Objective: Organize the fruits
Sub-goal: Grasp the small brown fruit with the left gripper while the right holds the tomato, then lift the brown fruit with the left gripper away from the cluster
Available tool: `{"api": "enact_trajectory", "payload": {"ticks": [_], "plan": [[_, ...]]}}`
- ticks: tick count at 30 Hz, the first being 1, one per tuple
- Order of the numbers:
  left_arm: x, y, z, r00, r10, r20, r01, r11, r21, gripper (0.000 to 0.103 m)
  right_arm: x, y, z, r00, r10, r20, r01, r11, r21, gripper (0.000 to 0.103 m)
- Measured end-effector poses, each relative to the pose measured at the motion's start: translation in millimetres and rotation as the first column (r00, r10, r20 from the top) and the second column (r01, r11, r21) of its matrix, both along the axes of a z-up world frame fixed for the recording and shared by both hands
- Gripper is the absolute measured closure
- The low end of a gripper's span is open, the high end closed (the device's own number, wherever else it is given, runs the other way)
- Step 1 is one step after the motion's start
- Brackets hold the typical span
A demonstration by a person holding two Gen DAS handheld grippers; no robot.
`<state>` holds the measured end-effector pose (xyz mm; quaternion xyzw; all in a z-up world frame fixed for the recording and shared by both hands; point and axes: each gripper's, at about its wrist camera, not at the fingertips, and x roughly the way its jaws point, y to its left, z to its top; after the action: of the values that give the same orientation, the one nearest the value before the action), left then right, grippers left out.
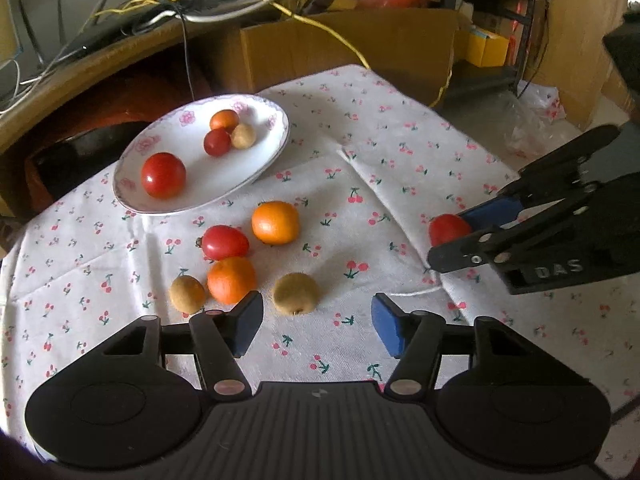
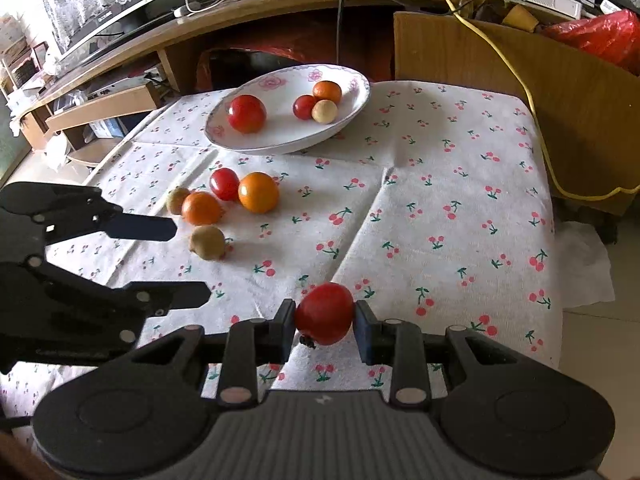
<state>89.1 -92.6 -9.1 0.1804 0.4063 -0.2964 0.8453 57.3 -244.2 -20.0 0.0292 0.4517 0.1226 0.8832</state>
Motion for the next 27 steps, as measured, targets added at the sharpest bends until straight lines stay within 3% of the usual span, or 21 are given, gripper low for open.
{"api": "enact_trajectory", "payload": {"ticks": [5,12,17,27], "plan": [[6,-8,-16,1.0,0.006,-0.008,-0.006,1.0,0.023,0.035,-2,2,-2,1.0,0.01,-0.004,-0.01,1.0,-0.005,0.071],[15,-9,-18,0.998,0.058,-0.02,-0.059,0.998,-0.037,0.041,-2,-2,-7,1.0,0.007,-0.019,-0.007,1.0,-0.003,0.071],[11,-9,-15,0.998,0.066,-0.015,-0.066,0.998,-0.014,0.065,-3,-2,-7,1.0,0.005,-0.017,-0.005,1.0,-0.001,0.071],[-18,4,-6,0.993,0.092,-0.076,-0.092,0.996,0.002,0.065,-10,9,-1,0.999,0.05,0.005,-0.05,0.999,-0.019,0.071]]}}
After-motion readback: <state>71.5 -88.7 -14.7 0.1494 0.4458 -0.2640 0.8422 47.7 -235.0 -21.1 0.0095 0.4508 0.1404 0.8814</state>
